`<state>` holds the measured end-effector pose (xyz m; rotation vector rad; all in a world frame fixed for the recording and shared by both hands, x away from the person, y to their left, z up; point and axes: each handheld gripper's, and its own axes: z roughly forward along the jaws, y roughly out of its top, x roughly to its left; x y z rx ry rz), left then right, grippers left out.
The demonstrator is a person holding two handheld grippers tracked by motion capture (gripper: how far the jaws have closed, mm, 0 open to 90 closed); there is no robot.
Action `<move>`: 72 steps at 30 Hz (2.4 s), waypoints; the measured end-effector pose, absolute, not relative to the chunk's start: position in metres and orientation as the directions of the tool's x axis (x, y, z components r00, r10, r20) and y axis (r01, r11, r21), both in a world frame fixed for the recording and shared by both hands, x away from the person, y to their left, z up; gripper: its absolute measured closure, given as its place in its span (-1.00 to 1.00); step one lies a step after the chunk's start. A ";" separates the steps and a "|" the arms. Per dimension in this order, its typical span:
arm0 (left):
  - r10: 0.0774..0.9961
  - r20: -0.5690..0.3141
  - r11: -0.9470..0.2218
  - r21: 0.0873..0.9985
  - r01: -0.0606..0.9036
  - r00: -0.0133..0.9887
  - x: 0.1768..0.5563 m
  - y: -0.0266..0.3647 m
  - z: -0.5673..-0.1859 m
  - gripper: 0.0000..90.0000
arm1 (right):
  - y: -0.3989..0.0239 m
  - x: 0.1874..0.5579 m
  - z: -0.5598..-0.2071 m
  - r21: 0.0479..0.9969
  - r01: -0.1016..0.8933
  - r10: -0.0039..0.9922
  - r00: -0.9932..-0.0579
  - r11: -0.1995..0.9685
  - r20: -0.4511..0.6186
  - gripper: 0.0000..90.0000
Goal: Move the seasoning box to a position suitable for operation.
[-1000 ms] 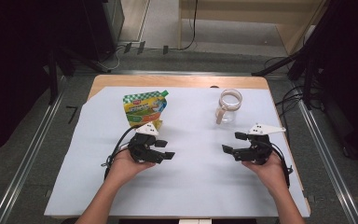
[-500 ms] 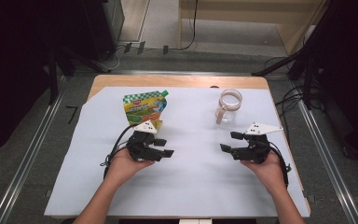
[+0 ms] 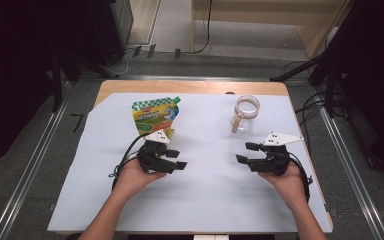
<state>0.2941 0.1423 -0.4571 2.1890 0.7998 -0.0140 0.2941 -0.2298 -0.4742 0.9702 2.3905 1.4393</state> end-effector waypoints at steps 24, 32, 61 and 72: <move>0.546 -0.255 -0.489 0.676 0.551 0.798 0.294 0.146 -0.457 -0.02 | -0.236 0.305 -0.482 0.807 0.524 0.656 -0.715 0.273 0.243 0.06; 0.545 -0.252 -0.486 0.682 0.546 0.800 0.294 0.148 -0.456 -0.03 | -0.241 0.314 -0.481 0.825 0.508 0.676 -0.701 0.249 0.228 -0.05; 0.514 -0.289 -0.481 0.682 0.550 0.807 0.294 0.148 -0.456 -0.02 | -0.259 0.388 -0.481 0.822 0.535 0.802 -0.569 0.192 0.183 -0.21; 0.535 -0.263 -0.478 0.689 0.545 0.803 0.294 0.149 -0.456 0.00 | -0.247 0.413 -0.503 0.832 0.532 0.819 -0.541 0.158 0.190 -0.60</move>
